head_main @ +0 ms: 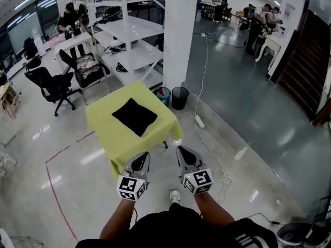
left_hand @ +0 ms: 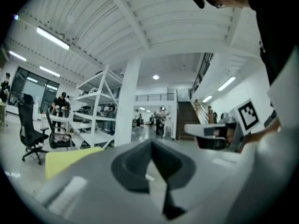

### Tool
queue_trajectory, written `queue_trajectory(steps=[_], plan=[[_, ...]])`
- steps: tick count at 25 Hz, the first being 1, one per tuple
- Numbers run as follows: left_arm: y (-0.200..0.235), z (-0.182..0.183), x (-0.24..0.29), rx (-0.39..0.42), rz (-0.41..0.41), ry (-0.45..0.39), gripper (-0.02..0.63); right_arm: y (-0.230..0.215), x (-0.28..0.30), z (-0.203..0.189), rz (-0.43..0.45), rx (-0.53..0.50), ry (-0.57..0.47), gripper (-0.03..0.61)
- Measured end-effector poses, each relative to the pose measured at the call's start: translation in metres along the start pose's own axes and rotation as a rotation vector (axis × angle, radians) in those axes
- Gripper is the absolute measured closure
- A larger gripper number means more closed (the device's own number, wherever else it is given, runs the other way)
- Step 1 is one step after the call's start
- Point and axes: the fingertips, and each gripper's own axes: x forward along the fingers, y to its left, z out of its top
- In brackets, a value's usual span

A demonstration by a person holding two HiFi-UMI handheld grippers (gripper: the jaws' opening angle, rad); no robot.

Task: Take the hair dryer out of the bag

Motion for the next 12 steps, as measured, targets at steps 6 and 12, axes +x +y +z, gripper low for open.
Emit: queue_trajectory(steps=[6,12], plan=[[0.006,0.008,0.053,0.017,0.029,0.007,0.607,-0.044,0.029,0.008,0.046,-0.002,-0.010,0.572],[0.002,0.006,0.093,0.020,0.050,0.030,0.607,-0.087,0.046,0.004,0.073,0.014,0.000,0.572]])
